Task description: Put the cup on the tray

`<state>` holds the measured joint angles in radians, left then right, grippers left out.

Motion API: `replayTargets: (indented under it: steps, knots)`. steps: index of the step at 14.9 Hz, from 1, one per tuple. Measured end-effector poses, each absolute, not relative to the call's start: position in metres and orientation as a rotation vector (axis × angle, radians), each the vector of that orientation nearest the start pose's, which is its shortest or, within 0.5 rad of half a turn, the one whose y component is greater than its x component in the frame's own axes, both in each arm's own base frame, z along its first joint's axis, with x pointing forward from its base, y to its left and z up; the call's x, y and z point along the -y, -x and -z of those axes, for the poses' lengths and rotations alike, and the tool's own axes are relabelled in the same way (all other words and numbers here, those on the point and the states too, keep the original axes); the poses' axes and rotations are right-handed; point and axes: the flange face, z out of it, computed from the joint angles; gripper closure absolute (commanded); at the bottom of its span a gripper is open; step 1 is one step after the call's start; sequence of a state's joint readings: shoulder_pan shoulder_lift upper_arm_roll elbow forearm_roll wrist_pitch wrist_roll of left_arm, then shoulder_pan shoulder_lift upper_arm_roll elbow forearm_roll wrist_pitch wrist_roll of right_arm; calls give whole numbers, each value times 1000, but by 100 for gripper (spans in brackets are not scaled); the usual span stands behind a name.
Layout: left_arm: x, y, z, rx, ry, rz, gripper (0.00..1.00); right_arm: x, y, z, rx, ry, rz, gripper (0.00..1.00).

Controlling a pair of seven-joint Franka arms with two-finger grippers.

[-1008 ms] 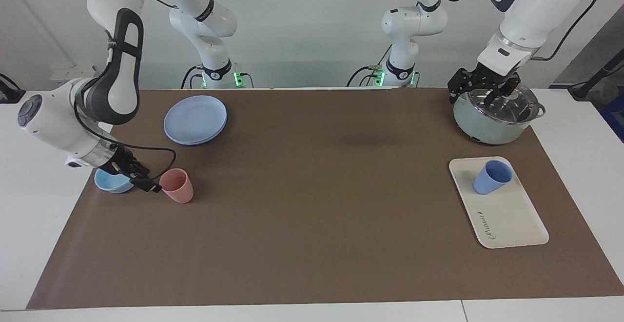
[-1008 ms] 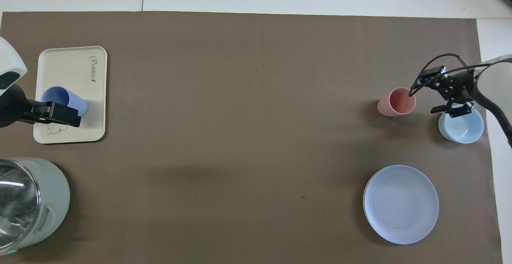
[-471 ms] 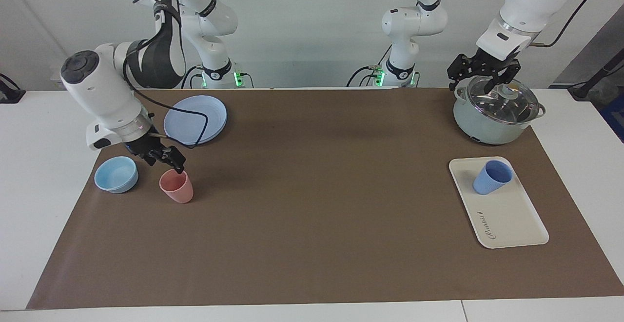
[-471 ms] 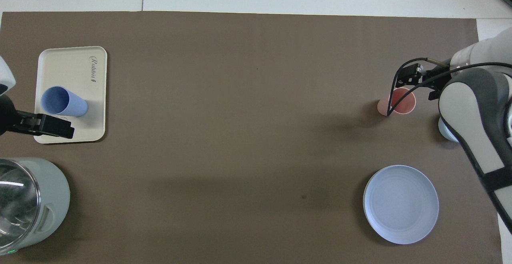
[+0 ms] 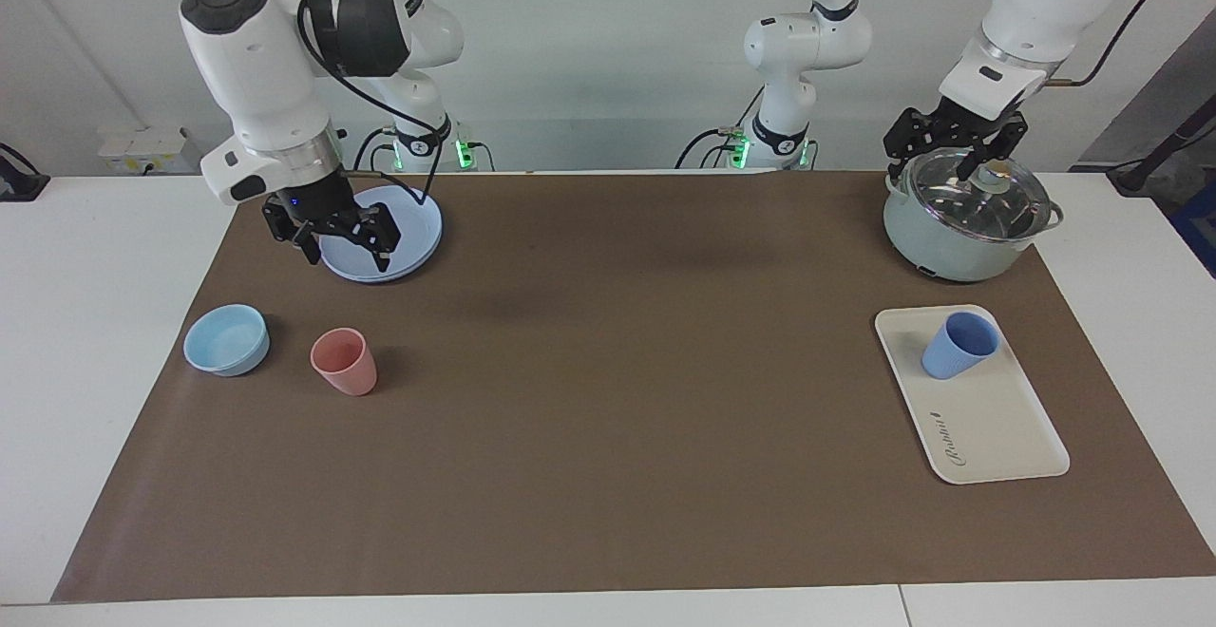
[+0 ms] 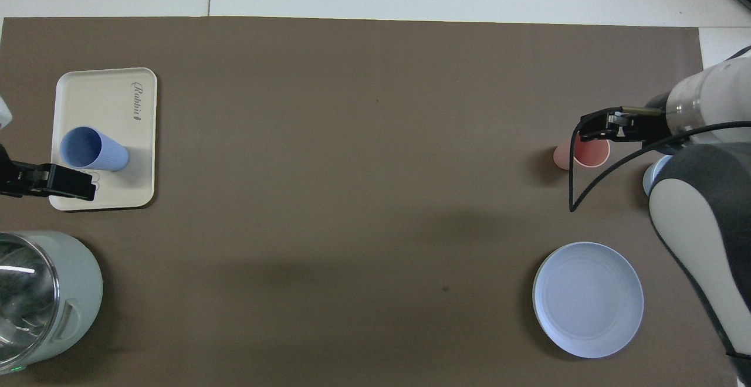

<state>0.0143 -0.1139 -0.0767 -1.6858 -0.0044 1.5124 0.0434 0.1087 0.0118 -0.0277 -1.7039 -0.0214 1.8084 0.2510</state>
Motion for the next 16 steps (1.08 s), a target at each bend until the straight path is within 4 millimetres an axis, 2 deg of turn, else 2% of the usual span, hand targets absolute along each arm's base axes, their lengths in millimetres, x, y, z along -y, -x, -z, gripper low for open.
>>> replayTargets:
  steps: [3, 5, 8, 12, 16]
  knots:
    - [30, -511, -626, -117, 3147, -89, 0, -36, -573, -609, -260, 3127, 198, 1]
    - [27, -511, -626, -107, 3149, -90, 0, -35, -572, -618, -262, 3128, 195, 1]
    - [28, -511, -626, -109, 3149, -92, 0, -31, -567, -620, -266, 3137, 136, 1]
    - [30, -511, -621, -117, 3148, -111, 0, -23, -553, -617, -156, 3160, -17, 1]
    - [32, -509, -616, -120, 3146, -128, 0, -23, -546, -621, -152, 3160, -30, 1]
